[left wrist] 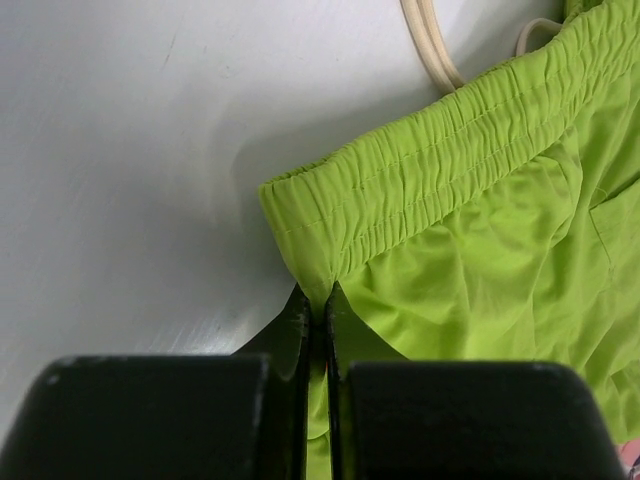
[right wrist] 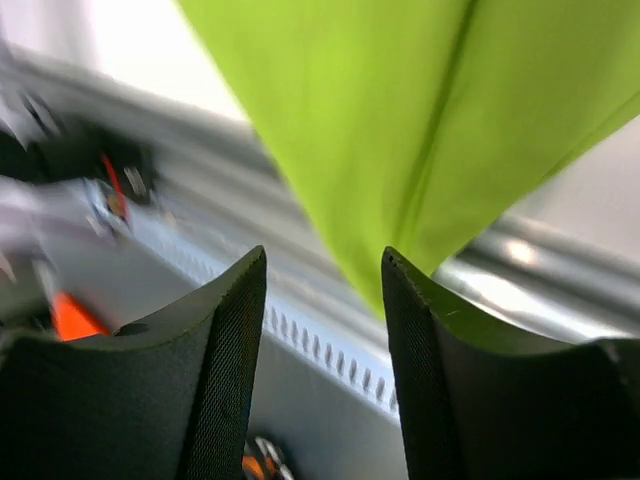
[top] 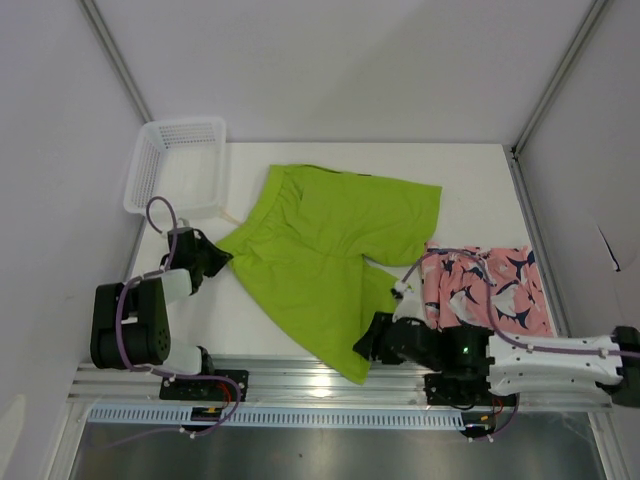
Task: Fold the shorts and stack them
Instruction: Flatten the shorts out
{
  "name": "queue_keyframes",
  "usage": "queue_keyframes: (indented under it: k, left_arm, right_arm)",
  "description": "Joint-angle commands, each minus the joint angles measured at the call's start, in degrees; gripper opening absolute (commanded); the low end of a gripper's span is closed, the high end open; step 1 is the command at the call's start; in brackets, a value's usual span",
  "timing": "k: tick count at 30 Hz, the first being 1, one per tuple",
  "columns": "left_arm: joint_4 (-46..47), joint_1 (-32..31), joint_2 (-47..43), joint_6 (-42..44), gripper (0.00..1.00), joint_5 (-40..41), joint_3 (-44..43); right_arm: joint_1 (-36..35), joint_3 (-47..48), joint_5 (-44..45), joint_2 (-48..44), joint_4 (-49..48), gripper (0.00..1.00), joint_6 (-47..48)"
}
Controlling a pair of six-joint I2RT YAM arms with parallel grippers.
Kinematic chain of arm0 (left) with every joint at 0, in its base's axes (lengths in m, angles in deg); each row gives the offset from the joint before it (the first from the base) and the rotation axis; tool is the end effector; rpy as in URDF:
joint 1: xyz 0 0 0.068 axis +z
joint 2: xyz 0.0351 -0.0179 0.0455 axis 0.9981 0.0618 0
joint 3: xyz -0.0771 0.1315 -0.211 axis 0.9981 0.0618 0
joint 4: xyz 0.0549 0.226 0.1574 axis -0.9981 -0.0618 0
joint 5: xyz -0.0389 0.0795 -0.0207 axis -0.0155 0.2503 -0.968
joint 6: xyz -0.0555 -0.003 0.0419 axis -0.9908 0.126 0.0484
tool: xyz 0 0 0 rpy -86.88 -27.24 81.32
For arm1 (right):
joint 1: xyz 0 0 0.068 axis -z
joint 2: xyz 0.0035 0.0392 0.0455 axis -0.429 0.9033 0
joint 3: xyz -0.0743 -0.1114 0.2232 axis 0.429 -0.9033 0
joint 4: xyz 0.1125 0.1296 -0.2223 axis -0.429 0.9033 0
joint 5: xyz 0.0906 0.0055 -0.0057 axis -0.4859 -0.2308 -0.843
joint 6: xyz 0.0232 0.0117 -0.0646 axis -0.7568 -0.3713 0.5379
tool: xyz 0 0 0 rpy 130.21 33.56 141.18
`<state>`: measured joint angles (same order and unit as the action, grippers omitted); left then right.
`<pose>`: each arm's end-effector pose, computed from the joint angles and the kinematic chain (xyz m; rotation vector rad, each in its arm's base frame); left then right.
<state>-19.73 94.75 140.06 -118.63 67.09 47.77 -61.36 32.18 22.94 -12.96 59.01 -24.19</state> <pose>0.2823 0.0294 0.0897 -0.8918 2.1697 -0.5302 0.0335 0.2121 0.1683 -0.1073 2.4968 0.8931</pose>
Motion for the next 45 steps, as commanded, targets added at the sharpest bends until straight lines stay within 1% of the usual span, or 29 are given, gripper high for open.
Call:
queue_keyframes:
  k: [1,3,4,6,7,9,10,11,13,14,16,18,20,24,34,40,42,43,44,45]
  left_arm:
    - [-0.1,0.5,-2.9,1.5,0.00,2.0,0.0]
    - [-0.4,0.6,-3.2,1.6,0.00,2.6,-0.1]
    - [-0.6,0.8,-3.5,1.6,0.00,2.7,0.0]
    - [-0.7,1.1,-4.0,1.5,0.00,2.9,0.3]
    - [-0.8,1.3,-4.2,1.5,0.00,3.0,0.5]
    - [-0.9,1.5,-5.1,1.4,0.00,3.6,0.8]
    - [-0.9,1.5,-5.3,1.5,0.00,3.8,0.9]
    - [-1.0,1.5,-5.4,1.4,0.00,3.9,1.1]
    - [-1.3,1.8,-5.4,1.4,0.00,4.2,1.2]
    - [-1.3,1.9,-5.3,1.3,0.00,4.1,1.3]
    - [-1.3,2.0,-5.0,1.3,0.00,4.0,1.3]
    - [-1.3,2.1,-4.9,1.2,0.00,3.9,1.1]
    - [-1.3,2.2,-4.6,1.1,0.00,3.9,1.2]
    - [-1.2,2.3,-4.4,1.0,0.00,3.7,1.3]
    - [-0.5,2.5,-4.2,0.9,0.00,2.9,1.7]
    - [-0.6,2.5,-4.4,0.9,0.00,3.0,2.0]
    - [-0.7,2.6,-4.4,0.8,0.00,3.1,2.0]
    - [-0.7,2.7,-4.3,0.7,0.00,3.1,2.0]
    - [-0.7,2.8,-4.3,0.6,0.00,3.1,2.0]
    - [-0.7,2.8,-4.3,0.5,0.00,3.1,2.0]
  right_arm:
    - [12.5,-0.1,-1.9,-8.7,5.7,0.52,7.9]
    - [18.7,-0.6,-6.5,-11.1,6.8,0.51,12.4]
    - [24.8,-0.6,-8.2,-12.6,7.1,0.50,14.2]
    - [31.0,-0.3,-13.1,-12.8,7.5,0.48,18.9]
    - [36.7,-0.3,-15.0,-12.0,7.2,0.47,20.5]
    - [42.0,-0.7,-17.9,-10.6,5.7,0.47,24.7]
    - [44.7,-1.1,-21.0,-9.6,5.0,0.47,26.0]
    - [49.4,-1.5,-22.5,-7.5,4.0,0.47,27.4]
    - [53.9,-2.6,-27.6,-5.3,1.0,0.47,30.2]
    - [57.7,-3.0,-29.1,-3.2,-0.3,0.47,30.8]
    - [60.6,-3.7,-32.6,-1.4,-4.0,0.48,32.2]
    - [63.3,-3.8,-34.2,1.8,-6.9,0.50,32.7]
    - [64.3,-3.8,-35.4,4.1,-8.6,0.51,33.1]
    - [65.7,-4.6,-38.1,9.9,-15.8,0.51,32.2]
    - [67.5,-4.2,-38.2,14.7,-22.3,0.52,30.5]
    - [67.9,-4.2,-38.2,18.6,-28.4,0.48,28.7]
    - [68.2,-4.1,-38.1,19.8,-30.2,0.42,28.3]
    - [68.5,-4.1,-38.3,20.2,-31.0,0.37,27.9]
    - [68.9,-4.0,-38.4,20.9,-32.1,0.26,27.7]
    - [69.3,-3.8,-38.4,21.1,-32.4,0.21,27.5]
